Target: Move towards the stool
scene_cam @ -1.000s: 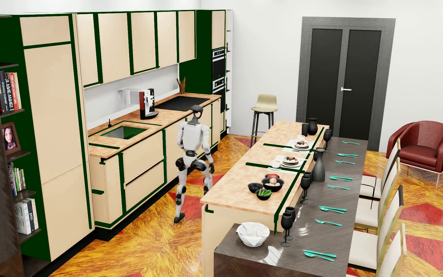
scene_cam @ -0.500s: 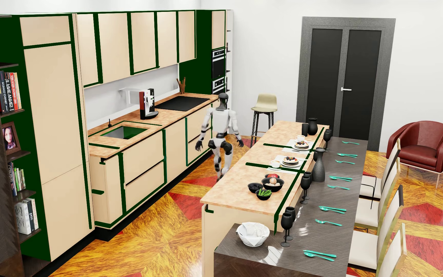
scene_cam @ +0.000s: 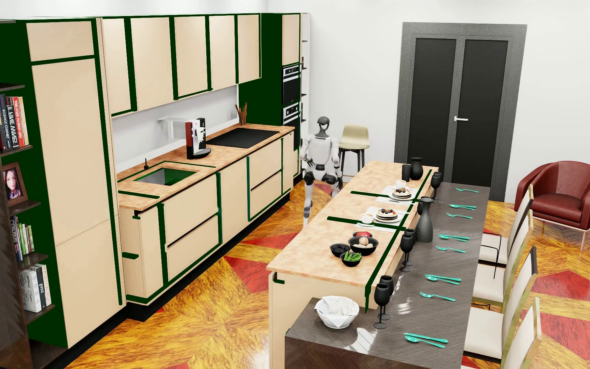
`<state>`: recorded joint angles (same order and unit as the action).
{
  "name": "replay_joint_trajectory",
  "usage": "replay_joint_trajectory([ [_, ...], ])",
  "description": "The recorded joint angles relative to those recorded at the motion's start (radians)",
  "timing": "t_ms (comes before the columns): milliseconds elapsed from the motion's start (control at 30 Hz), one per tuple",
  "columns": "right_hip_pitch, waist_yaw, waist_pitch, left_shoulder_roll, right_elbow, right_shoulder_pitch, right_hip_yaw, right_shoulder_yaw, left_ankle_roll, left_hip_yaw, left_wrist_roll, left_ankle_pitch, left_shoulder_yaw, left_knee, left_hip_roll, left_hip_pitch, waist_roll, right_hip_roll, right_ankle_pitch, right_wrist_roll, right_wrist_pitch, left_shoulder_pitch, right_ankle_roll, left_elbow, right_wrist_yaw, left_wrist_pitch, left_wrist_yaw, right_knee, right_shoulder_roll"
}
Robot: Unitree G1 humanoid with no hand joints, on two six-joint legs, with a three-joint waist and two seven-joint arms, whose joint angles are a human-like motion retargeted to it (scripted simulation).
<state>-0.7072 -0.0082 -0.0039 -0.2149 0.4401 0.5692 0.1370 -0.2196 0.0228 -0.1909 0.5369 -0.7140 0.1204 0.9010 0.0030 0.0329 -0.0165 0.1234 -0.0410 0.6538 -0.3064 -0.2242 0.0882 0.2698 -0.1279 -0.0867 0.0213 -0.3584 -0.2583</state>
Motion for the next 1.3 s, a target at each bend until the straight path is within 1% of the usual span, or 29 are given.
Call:
replay_joint_trajectory([
  [33,-0.054,-0.004,0.007,-0.041,-0.011,0.029,0.022,0.045,0.001,0.027,-0.034,0.038,0.003,0.157,0.037,-0.008,0.009,0.016,-0.167,-0.032,-0.009,0.015,0.018,-0.091,0.011,-0.017,0.018,-0.191,0.048],
  [67,-0.102,-0.007,0.019,-0.023,0.059,-0.034,0.023,0.026,-0.001,0.041,-0.056,0.212,-0.047,0.322,0.069,0.01,0.029,0.007,-0.075,0.002,-0.052,-0.003,0.012,-0.139,0.027,-0.02,0.099,-0.394,0.054],
  [100,-0.109,-0.006,0.03,0.05,0.181,-0.163,0.01,-0.045,-0.068,0.011,-0.067,0.418,-0.114,0.466,0.113,0.043,0.049,-0.015,0.022,0.1,-0.109,-0.029,-0.007,-0.124,0.019,0.002,0.237,-0.518,0.035],
  [133,-0.083,0.002,0.038,0.122,0.283,-0.294,-0.002,-0.097,-0.074,-0.021,-0.066,0.542,-0.151,0.576,0.173,0.099,0.067,-0.041,0.083,0.197,-0.133,-0.034,-0.019,-0.058,-0.004,0.045,0.368,-0.556,0.035],
  [167,-0.04,0.012,0.041,0.141,0.312,-0.416,-0.011,-0.077,-0.061,-0.033,-0.058,0.506,-0.134,0.642,0.197,0.176,0.082,-0.064,0.109,0.216,-0.136,0.0,-0.034,0.038,0.006,0.089,0.401,-0.532,0.064],
  [200,0.011,0.019,0.042,0.113,0.268,-0.501,-0.019,0.01,-0.035,-0.03,-0.02,0.452,-0.075,0.657,0.204,0.267,0.094,-0.082,0.113,0.148,-0.108,0.037,-0.05,0.14,0.079,0.11,0.32,-0.478,0.113],
  [233,0.07,0.022,0.04,0.07,0.209,-0.56,-0.027,0.091,0.001,-0.054,0.057,0.389,-0.002,0.613,0.253,0.337,0.102,-0.091,0.109,0.036,-0.03,0.06,-0.066,0.232,0.176,0.124,0.197,-0.405,0.152],
  [267,0.124,0.026,0.039,0.032,0.157,-0.608,-0.028,0.109,0.046,-0.066,0.128,0.313,0.048,0.523,0.294,0.396,0.106,-0.099,0.102,-0.052,0.054,0.08,-0.08,0.31,0.249,0.146,0.087,-0.336,0.17],
  [300,0.175,0.033,0.036,0.019,0.105,-0.656,-0.031,0.073,0.042,-0.021,0.159,0.296,0.064,0.387,0.277,0.447,0.108,-0.098,0.097,-0.08,0.113,0.099,-0.093,0.367,0.288,0.179,0.012,-0.271,0.152],
  [333,0.216,0.042,0.032,0.014,0.044,-0.704,-0.037,0.021,-0.052,0.073,0.163,0.305,0.063,0.196,0.224,0.471,0.105,-0.093,0.099,-0.061,0.146,0.112,-0.106,0.399,0.3,0.209,-0.028,-0.223,0.114],
  [367,0.25,0.053,0.027,0.006,-0.025,-0.75,-0.052,-0.024,-0.099,0.203,0.165,0.386,0.059,-0.053,0.161,0.456,0.1,-0.085,0.103,-0.028,0.167,0.114,-0.119,0.41,0.298,0.225,-0.048,-0.179,0.074],
  [400,0.268,0.065,0.022,-0.008,-0.088,-0.796,-0.073,-0.056,-0.191,0.324,0.172,0.414,0.051,-0.217,0.123,0.409,0.095,-0.084,0.106,-0.016,0.186,0.103,-0.133,0.405,0.292,0.231,-0.053,-0.143,0.049],
  [433,0.272,0.07,0.019,-0.017,-0.134,-0.843,-0.094,-0.078,-0.183,0.313,0.175,0.384,0.024,-0.246,0.132,0.386,0.094,-0.093,0.106,-0.031,0.206,0.082,-0.143,0.392,0.289,0.238,-0.038,-0.126,0.036],
  [467,0.264,0.074,0.019,-0.004,-0.16,-0.878,-0.119,-0.09,-0.146,0.256,0.158,0.378,-0.021,-0.256,0.146,0.382,0.092,-0.097,0.099,-0.062,0.216,0.061,-0.153,0.387,0.288,0.252,-0.004,-0.115,0.025],
  [533,0.234,0.084,0.021,0.056,-0.173,-0.888,-0.164,-0.086,-0.106,0.199,0.095,0.397,-0.106,-0.311,0.13,0.373,0.075,-0.083,0.077,-0.121,0.189,0.047,-0.183,0.418,0.281,0.293,0.064,-0.106,-0.003],
  [567,0.222,0.086,0.021,0.079,-0.162,-0.876,-0.186,-0.09,-0.096,0.173,0.081,0.411,-0.121,-0.363,0.119,0.357,0.062,-0.075,0.063,-0.125,0.156,0.046,-0.201,0.436,0.273,0.309,0.068,-0.093,-0.015],
  [633,0.207,0.083,0.022,0.098,-0.088,-0.849,-0.198,-0.132,-0.091,0.117,0.1,0.432,-0.105,-0.449,0.109,0.327,0.033,-0.056,0.069,-0.078,0.077,0.037,-0.247,0.452,0.246,0.308,0.035,-0.069,-0.028],
  [667,0.196,0.08,0.022,0.099,-0.025,-0.825,-0.154,-0.163,-0.093,0.104,0.11,0.435,-0.095,-0.468,0.104,0.32,0.02,-0.03,0.114,-0.039,0.033,0.034,-0.251,0.456,0.214,0.301,0.018,-0.101,-0.031],
  [700,0.191,0.076,0.021,0.099,0.045,-0.792,-0.102,-0.196,-0.096,0.102,0.116,0.435,-0.088,-0.479,0.097,0.317,0.009,0.001,0.178,0.005,-0.009,0.036,-0.202,0.461,0.164,0.298,0.006,-0.173,-0.032],
  [733,0.192,0.073,0.02,0.098,0.112,-0.751,-0.048,-0.223,-0.103,0.105,0.121,0.435,-0.082,-0.492,0.087,0.315,0.0,0.038,0.197,0.039,-0.041,0.042,-0.177,0.461,0.114,0.298,-0.003,-0.257,-0.029],
  [767,0.214,0.07,0.018,0.097,0.173,-0.701,-0.015,-0.232,-0.116,0.111,0.126,0.433,-0.082,-0.503,0.076,0.313,-0.007,0.065,0.204,0.047,-0.059,0.045,-0.166,0.455,0.081,0.295,-0.006,-0.305,-0.021],
  [833,0.31,0.064,0.009,0.106,0.277,-0.58,0.046,-0.184,-0.138,0.137,0.117,0.423,-0.109,-0.52,0.055,0.311,-0.02,0.09,0.27,-0.027,-0.075,0.053,-0.165,0.429,0.065,0.289,0.01,-0.209,0.018],
  [900,0.405,0.059,0.0,0.111,0.376,-0.48,0.104,-0.124,-0.118,0.173,0.084,0.427,-0.157,-0.526,0.041,0.302,-0.028,0.089,0.284,-0.112,-0.112,0.035,-0.162,0.417,0.081,0.265,0.052,-0.077,0.071],
  [933,0.437,0.056,-0.003,0.119,0.43,-0.45,0.116,-0.129,-0.11,0.182,0.073,0.426,-0.185,-0.525,0.04,0.297,-0.028,0.082,0.273,-0.126,-0.131,0.031,-0.163,0.426,0.093,0.26,0.072,-0.031,0.098],
  [1000,0.466,0.052,-0.008,0.147,0.509,-0.419,0.12,-0.169,-0.098,0.183,0.056,0.429,-0.243,-0.525,0.042,0.284,-0.023,0.072,0.257,-0.131,-0.14,0.021,-0.163,0.453,0.058,0.273,0.088,0.016,0.123],
  [1067,0.466,0.044,-0.008,0.175,0.519,-0.406,0.113,-0.189,-0.092,0.176,0.058,0.431,-0.275,-0.529,0.045,0.273,-0.018,0.071,0.266,-0.139,-0.123,0.017,-0.164,0.488,0.009,0.286,0.073,0.004,0.121],
  [1167,0.47,0.029,-0.008,0.184,0.463,-0.409,0.101,-0.154,-0.083,0.162,0.117,0.431,-0.25,-0.536,0.045,0.251,-0.013,0.074,0.278,-0.149,-0.097,0.028,-0.165,0.559,0.085,0.309,0.016,-0.014,0.106],
  [1267,0.488,0.018,-0.009,0.19,0.423,-0.472,0.089,-0.241,-0.082,0.147,0.153,0.425,-0.233,-0.541,0.047,0.228,-0.009,0.072,0.277,-0.028,-0.064,0.041,-0.166,0.568,0.118,0.324,-0.011,-0.003,0.075],
  [1300,0.491,0.017,-0.01,0.189,0.406,-0.492,0.082,-0.23,-0.082,0.141,0.157,0.421,-0.236,-0.538,0.05,0.223,-0.008,0.069,0.277,-0.031,-0.065,0.043,-0.166,0.558,0.121,0.319,-0.003,-0.002,0.077],
])
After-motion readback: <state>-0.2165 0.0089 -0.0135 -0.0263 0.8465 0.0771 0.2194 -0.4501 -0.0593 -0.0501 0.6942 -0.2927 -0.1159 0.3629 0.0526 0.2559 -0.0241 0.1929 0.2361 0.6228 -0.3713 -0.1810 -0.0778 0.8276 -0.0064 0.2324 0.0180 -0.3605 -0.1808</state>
